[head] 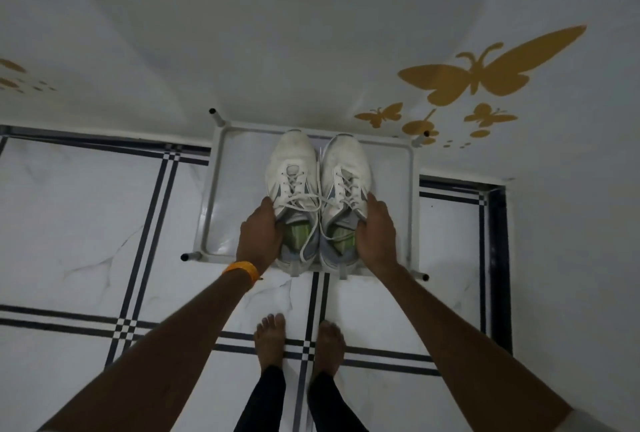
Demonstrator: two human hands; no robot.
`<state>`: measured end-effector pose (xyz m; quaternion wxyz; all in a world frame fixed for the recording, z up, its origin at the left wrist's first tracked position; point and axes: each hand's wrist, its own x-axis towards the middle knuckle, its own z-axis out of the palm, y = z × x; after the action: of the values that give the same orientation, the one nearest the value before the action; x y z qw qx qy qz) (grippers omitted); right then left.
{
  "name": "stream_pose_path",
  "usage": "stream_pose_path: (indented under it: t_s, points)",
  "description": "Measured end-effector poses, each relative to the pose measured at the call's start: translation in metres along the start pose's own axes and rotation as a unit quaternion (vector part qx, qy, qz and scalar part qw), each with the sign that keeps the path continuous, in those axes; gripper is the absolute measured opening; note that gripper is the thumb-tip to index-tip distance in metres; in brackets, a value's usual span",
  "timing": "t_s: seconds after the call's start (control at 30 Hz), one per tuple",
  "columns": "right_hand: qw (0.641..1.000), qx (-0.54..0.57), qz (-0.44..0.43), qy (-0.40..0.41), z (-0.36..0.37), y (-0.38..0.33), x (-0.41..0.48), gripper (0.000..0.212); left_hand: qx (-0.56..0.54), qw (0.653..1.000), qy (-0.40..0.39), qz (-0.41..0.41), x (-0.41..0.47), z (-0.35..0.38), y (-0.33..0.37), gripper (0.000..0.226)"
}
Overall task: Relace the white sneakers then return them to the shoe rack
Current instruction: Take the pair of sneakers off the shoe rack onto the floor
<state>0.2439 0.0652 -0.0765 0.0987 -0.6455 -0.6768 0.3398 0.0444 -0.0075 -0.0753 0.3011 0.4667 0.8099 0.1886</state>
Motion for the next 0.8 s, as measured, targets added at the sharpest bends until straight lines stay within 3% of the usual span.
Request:
stream_pose_path:
  t_s: [0.2, 0.4, 0.6, 0.8]
  points:
    - [0.998, 0.04, -0.042, 0.019, -0.049, -0.021, -0.108, 0.058, -0.082, 0.996, 0.024, 0.032, -0.105, -0.044, 0.02, 0.037]
    - [0.998, 0.062, -0.016, 0.027, -0.045, -0.008, -0.238, 0.061, -0.107, 0.993, 0.017, 0.051, -0.224, -0.047, -0.008, 0.046]
    - [0.999, 0.05, 0.012, 0.015, 0.022, 0.052, -0.34, 0.056, -0.128, 0.991, -0.031, 0.033, -0.311, 0.009, -0.086, 0.042]
    - [1.0, 0.024, 0.02, 0.001, 0.126, 0.158, -0.348, 0.055, -0.105, 0.992, -0.069, 0.024, -0.321, 0.125, -0.178, 0.039]
